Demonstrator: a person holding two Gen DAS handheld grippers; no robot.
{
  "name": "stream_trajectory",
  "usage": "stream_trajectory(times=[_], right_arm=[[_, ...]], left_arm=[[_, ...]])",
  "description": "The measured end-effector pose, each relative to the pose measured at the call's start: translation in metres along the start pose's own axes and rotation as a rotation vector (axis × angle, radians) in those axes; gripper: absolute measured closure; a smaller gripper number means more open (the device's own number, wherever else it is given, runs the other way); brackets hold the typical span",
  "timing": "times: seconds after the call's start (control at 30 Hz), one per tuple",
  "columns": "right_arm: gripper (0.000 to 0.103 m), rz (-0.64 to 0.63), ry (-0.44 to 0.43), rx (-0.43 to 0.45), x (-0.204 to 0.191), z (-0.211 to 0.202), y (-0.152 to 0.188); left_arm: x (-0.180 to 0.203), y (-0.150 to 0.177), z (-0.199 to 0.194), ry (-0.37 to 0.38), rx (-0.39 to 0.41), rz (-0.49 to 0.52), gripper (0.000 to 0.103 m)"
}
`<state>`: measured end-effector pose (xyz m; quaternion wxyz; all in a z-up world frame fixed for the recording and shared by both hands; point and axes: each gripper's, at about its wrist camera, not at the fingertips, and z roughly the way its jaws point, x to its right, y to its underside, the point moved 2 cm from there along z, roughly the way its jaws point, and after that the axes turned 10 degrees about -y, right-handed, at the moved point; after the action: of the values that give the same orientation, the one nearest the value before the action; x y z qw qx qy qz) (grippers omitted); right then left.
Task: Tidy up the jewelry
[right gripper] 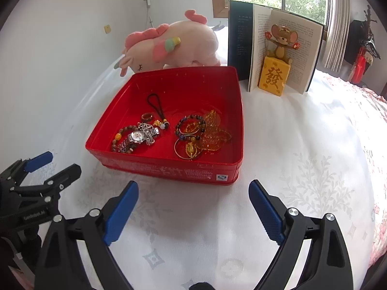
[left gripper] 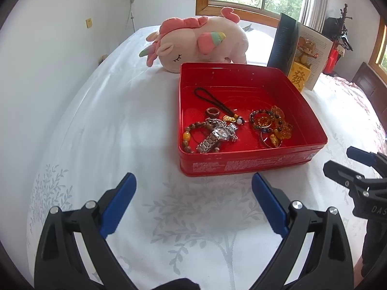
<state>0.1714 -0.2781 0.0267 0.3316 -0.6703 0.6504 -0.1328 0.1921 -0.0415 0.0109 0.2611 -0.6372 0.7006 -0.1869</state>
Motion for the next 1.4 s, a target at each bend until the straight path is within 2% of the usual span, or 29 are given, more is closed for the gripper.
stream_trajectory(times=[0.6,1.4], right_arm=[[0.01,0.019,0.015,-0.012,0.011,0.009,0.01],[0.01,0.013,0.019,-0.019,0.011,0.014,0.009]], left_arm=[[-0.007,0.007,0.022,-0.025,-0.041,-0.008,0.008],[-0.008,0.009,0.02,-0.015,-0.039,-0.009,0.008]])
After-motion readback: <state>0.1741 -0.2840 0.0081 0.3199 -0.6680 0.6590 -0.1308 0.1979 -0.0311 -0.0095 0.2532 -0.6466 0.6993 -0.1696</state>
